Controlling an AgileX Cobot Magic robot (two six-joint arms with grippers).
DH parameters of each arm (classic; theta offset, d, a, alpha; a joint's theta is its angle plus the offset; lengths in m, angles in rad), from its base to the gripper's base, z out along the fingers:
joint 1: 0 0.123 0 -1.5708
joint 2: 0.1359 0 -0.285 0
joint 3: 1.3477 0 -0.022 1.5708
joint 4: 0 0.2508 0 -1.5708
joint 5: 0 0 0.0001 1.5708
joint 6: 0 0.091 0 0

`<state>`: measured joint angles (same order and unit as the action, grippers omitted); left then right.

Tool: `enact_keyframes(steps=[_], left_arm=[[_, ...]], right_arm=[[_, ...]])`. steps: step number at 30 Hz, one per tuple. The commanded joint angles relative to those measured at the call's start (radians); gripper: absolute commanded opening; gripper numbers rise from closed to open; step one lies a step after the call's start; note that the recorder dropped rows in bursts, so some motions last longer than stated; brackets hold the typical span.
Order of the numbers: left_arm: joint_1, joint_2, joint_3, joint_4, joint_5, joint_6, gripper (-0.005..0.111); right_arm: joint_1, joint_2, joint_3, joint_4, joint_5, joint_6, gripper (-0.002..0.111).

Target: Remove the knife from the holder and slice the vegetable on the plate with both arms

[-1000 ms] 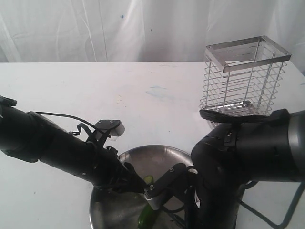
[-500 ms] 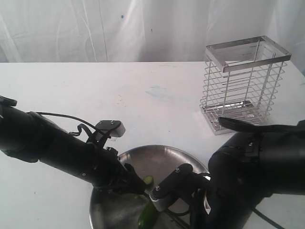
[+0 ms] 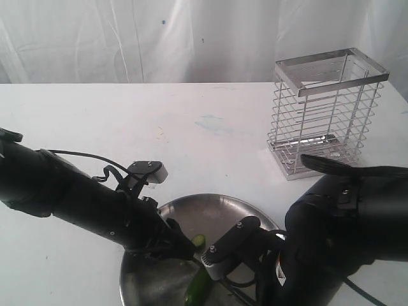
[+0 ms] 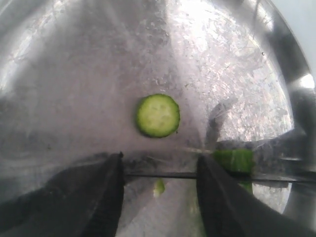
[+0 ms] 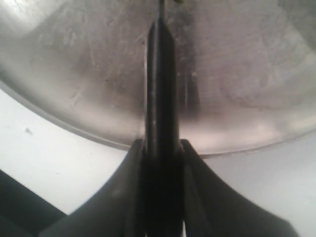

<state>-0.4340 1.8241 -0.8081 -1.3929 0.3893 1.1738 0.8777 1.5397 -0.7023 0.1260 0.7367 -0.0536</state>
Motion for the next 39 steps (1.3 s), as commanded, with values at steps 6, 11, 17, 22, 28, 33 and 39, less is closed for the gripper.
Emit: enact_keyframes(steps=[6, 11, 17, 22, 28, 33, 39], left_arm=[[-0.008, -0.074, 0.009, 0.079, -0.003, -0.014, 0.051], [-0.008, -0.155, 0.009, 0.084, -0.016, -0.014, 0.051], [-0.008, -0.216, 0.009, 0.136, -0.028, -0.041, 0.051], [-0.008, -0.223, 0.009, 0.203, -0.019, -0.108, 0.051], [-0.008, -0.223, 0.009, 0.250, -0.023, -0.135, 0.051], [-0.008, -0.223, 0.009, 0.250, -0.017, -0.135, 0.051], [-0.008, -0.223, 0.009, 0.254, -0.001, -0.135, 0.051]], right_arm=[[-0.001, -0.015, -0.005, 0.013, -0.038, -0.030, 0.000], [-0.001, -0.015, -0.005, 0.013, -0.021, -0.030, 0.000], [-0.001, -0.013, -0.005, 0.005, 0.014, -0.030, 0.000], [-0.001, -0.013, -0.005, -0.003, 0.037, -0.030, 0.000], [-0.001, -0.013, -0.005, -0.003, 0.051, -0.030, 0.000], [-0.001, -0.013, -0.005, -0.003, 0.049, -0.030, 0.000], [-0.001, -0.011, -0.005, -0.018, 0.044, -0.017, 0.000]])
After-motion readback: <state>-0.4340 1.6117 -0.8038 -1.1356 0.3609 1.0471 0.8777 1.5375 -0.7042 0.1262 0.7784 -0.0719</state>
